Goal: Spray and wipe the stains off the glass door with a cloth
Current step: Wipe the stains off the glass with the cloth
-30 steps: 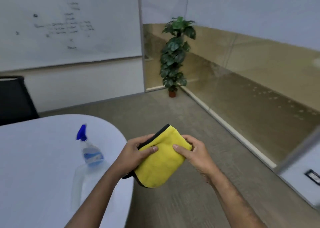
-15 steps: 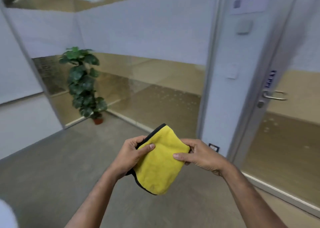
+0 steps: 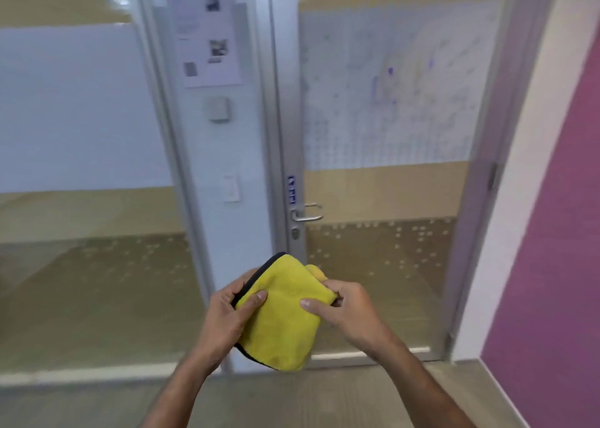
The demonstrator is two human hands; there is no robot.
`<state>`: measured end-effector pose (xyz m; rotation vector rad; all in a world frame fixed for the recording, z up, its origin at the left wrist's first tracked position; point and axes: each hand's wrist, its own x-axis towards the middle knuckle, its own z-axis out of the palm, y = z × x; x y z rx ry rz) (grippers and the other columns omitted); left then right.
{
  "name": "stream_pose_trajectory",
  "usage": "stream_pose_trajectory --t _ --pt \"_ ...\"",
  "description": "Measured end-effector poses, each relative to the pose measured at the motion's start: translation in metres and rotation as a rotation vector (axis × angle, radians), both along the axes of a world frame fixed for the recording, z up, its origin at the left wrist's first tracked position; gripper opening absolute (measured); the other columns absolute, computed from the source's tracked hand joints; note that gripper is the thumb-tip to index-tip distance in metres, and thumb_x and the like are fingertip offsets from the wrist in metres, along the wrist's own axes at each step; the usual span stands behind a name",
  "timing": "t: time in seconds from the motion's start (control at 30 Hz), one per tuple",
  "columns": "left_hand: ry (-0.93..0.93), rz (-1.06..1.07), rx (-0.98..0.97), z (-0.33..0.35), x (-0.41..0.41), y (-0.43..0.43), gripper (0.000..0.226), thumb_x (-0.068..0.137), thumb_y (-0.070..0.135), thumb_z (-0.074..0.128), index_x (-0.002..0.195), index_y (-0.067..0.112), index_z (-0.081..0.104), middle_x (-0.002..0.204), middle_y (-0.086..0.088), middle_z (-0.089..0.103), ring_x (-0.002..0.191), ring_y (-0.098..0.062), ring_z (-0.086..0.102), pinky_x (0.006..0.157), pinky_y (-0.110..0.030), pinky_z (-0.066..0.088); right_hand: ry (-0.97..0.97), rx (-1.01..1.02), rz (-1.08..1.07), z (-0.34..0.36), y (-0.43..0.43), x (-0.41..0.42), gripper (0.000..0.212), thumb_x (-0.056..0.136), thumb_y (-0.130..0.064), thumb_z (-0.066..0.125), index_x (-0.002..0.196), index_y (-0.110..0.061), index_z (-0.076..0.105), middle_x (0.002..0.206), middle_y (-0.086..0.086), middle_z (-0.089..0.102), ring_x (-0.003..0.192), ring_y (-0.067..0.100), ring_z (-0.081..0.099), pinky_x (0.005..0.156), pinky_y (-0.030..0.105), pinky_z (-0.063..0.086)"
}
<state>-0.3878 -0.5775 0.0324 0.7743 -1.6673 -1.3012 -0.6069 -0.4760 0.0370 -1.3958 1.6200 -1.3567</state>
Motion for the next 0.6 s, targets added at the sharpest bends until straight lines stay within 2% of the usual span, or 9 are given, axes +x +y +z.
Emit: stream_pose_trajectory --t 0.1,0.17,0.23,0.3,0.37,0.43,0.53,0.6 --pt "-0.041 -0.084 -0.050 0.013 -0.062 -0.040 0.014 0.098 0.021 0.071 0.104 0.032 0.077 0.097 0.009 0.081 0.085 -0.005 0.074 0.069 -0.016 0.056 -0.006 -0.050 -0.219 0.010 -0.021 -0.048 0.041 0.070 -0.063 0.079 0.091 -0.028 0.081 0.076 0.006 0.075 0.068 0.012 0.062 0.070 0.048 0.057" --pt "-0.067 -0.151 -0.082 0.023 -0.102 -0.062 0.012 0.100 0.024 0.069 0.100 0.034 0.075 0.095 0.005 0.080 0.084 -0.007 0.074 0.069 -0.018 0.056 0.001 -0.085 -0.347 0.016 -0.035 -0.080 0.049 0.069 -0.066 0.077 0.095 -0.025 0.081 0.082 0.013 0.075 0.068 0.021 0.063 0.071 0.048 0.057" --pt "-0.083 -0.211 -0.082 0.031 -0.143 -0.080 0.011 0.102 0.024 0.067 0.101 0.033 0.074 0.100 0.000 0.079 0.090 -0.012 0.076 0.072 -0.023 0.058 0.028 -0.110 -0.454 0.022 -0.049 -0.111 0.049 0.069 -0.067 0.076 0.099 -0.028 0.081 0.079 0.008 0.075 0.066 0.016 0.061 0.066 0.039 0.055" --pt "-0.086 -0.258 -0.100 0.035 -0.185 -0.098 0.011 0.102 0.022 0.066 0.102 0.031 0.073 0.100 -0.001 0.079 0.092 -0.014 0.076 0.073 -0.024 0.057 0.068 -0.117 -0.543 0.028 -0.062 -0.143 0.036 0.077 -0.059 0.081 0.100 -0.031 0.080 0.076 -0.002 0.075 0.066 0.008 0.064 0.061 0.024 0.051" --pt "-0.087 -0.295 -0.121 0.041 -0.227 -0.113 0.009 0.100 0.024 0.070 0.106 0.030 0.073 0.103 0.001 0.079 0.094 -0.013 0.076 0.076 -0.026 0.059 0.084 -0.135 -0.603 0.032 -0.077 -0.177 0.027 0.081 -0.049 0.083 0.103 -0.034 0.077 0.084 -0.013 0.076 0.077 -0.001 0.068 0.061 0.011 0.048" --pt "-0.083 -0.330 -0.137 0.047 -0.270 -0.128 0.020 0.095 0.027 0.076 0.115 0.029 0.072 0.109 0.004 0.080 0.099 -0.012 0.077 0.082 -0.030 0.063 0.098 -0.142 -0.627 0.034 -0.094 -0.211 0.032 0.083 -0.046 0.083 0.112 -0.035 0.076 0.098 -0.017 0.075 0.090 -0.002 0.068 0.067 0.006 0.045" --pt "-0.050 -0.362 -0.104 0.049 -0.336 -0.150 0.026 0.093 0.018 0.078 0.119 0.023 0.075 0.112 0.000 0.082 0.104 -0.020 0.079 0.086 -0.032 0.064 0.085 -0.155 -0.663 0.034 -0.122 -0.261 0.041 0.084 -0.045 0.083 0.122 -0.030 0.074 0.103 -0.017 0.070 0.098 0.005 0.065 0.072 0.007 0.043" --pt "-0.008 -0.358 -0.072 0.047 -0.377 -0.165 0.022 0.095 0.012 0.076 0.114 0.022 0.080 0.109 -0.003 0.083 0.105 -0.026 0.079 0.083 -0.030 0.064 0.078 -0.182 -0.687 0.033 -0.140 -0.296 0.045 0.085 -0.044 0.083 0.126 -0.030 0.072 0.104 -0.015 0.070 0.103 0.009 0.066 0.076 0.018 0.047"
